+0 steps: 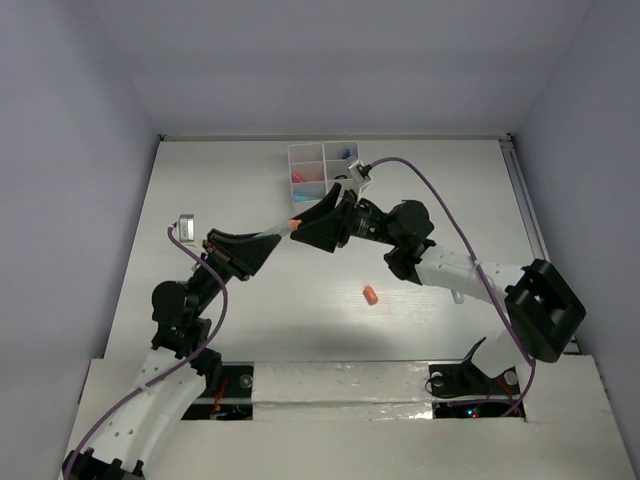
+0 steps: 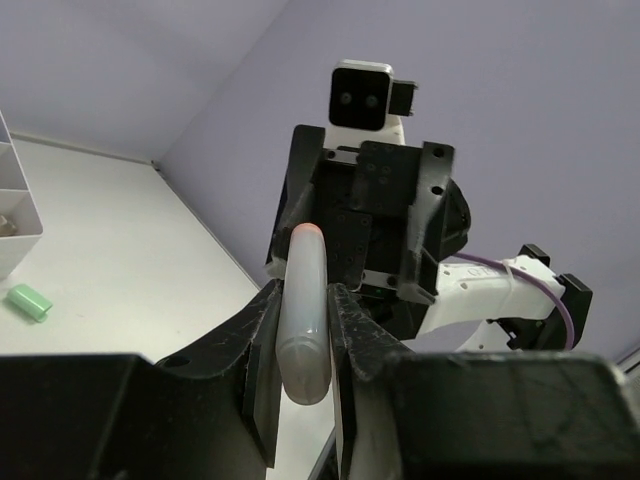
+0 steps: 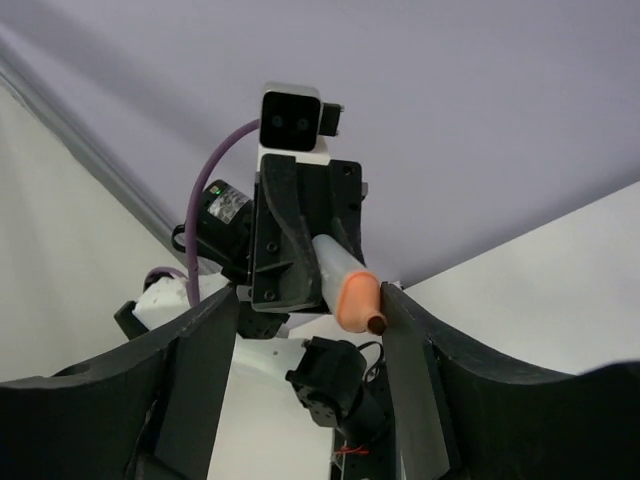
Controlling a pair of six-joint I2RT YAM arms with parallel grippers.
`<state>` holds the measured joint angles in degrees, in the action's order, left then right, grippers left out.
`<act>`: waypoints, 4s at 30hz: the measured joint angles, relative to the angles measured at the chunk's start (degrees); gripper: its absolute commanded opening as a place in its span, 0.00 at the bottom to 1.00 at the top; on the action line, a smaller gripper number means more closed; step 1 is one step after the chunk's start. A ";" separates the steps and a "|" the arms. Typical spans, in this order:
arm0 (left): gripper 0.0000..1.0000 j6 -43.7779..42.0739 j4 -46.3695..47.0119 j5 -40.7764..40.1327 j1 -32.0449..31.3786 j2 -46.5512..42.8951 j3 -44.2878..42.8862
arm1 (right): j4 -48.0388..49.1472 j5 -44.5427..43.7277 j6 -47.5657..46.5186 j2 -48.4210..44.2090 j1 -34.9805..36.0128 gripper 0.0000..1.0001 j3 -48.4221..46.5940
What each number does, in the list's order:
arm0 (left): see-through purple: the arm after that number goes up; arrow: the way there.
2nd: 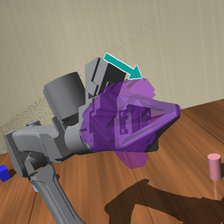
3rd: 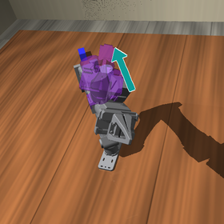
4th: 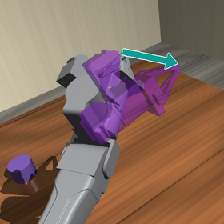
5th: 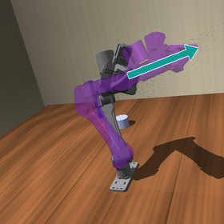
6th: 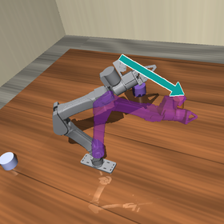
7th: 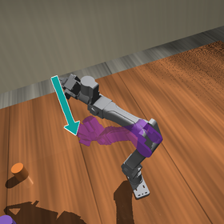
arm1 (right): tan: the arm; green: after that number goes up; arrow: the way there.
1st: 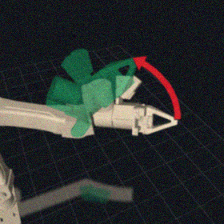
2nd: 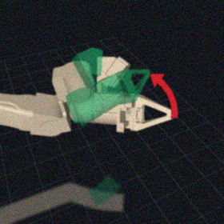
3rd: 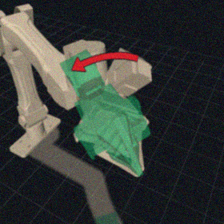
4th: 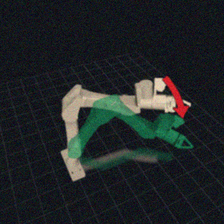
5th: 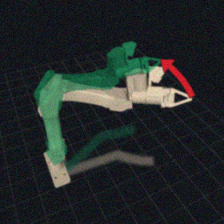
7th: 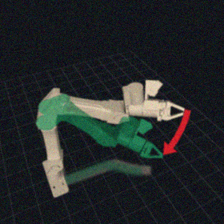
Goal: Sort the stationery into containers
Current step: Pick up the pen from the center of the board.
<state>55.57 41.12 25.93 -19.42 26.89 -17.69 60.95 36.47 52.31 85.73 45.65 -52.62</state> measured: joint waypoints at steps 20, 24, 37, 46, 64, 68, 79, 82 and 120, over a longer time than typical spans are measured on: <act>0.15 -0.59 1.16 0.83 0.04 1.07 -0.02 | -0.90 -1.46 1.97 4.00 0.15 0.00 -2.54; 0.43 -3.76 -5.38 2.34 0.24 1.42 -1.75 | -9.20 -0.87 -1.79 3.28 -0.72 0.00 -4.92; 0.75 -20.24 -36.06 9.35 0.02 0.72 -16.48 | -40.28 18.84 -14.80 -0.46 -10.69 0.00 -12.59; 0.53 -25.68 -42.45 16.33 0.02 10.21 -16.52 | -48.85 25.57 -19.63 -1.22 -10.32 0.00 -13.57; 0.28 -23.54 -33.27 29.57 -0.07 14.51 -15.72 | -55.23 30.82 -24.06 6.16 -8.37 0.00 -22.45; 0.00 -22.93 -33.16 30.67 0.02 14.60 -14.88 | -57.31 31.91 -25.53 7.61 -7.93 0.00 -23.98; 0.03 -22.93 -33.22 31.28 0.15 15.23 -14.80 | -66.03 33.22 -30.49 10.71 -7.65 0.00 -29.55; 0.04 -22.93 -33.22 31.45 0.28 15.67 -14.80 | -68.89 33.27 -32.35 11.47 -7.63 0.00 -31.10; 0.00 -29.11 -38.64 17.16 0.02 14.78 -14.78 | -72.39 9.60 -35.87 -4.22 -5.81 0.54 -16.79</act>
<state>26.46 2.48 43.09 -19.40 41.67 -32.47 -11.44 46.06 16.45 81.52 39.83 -69.41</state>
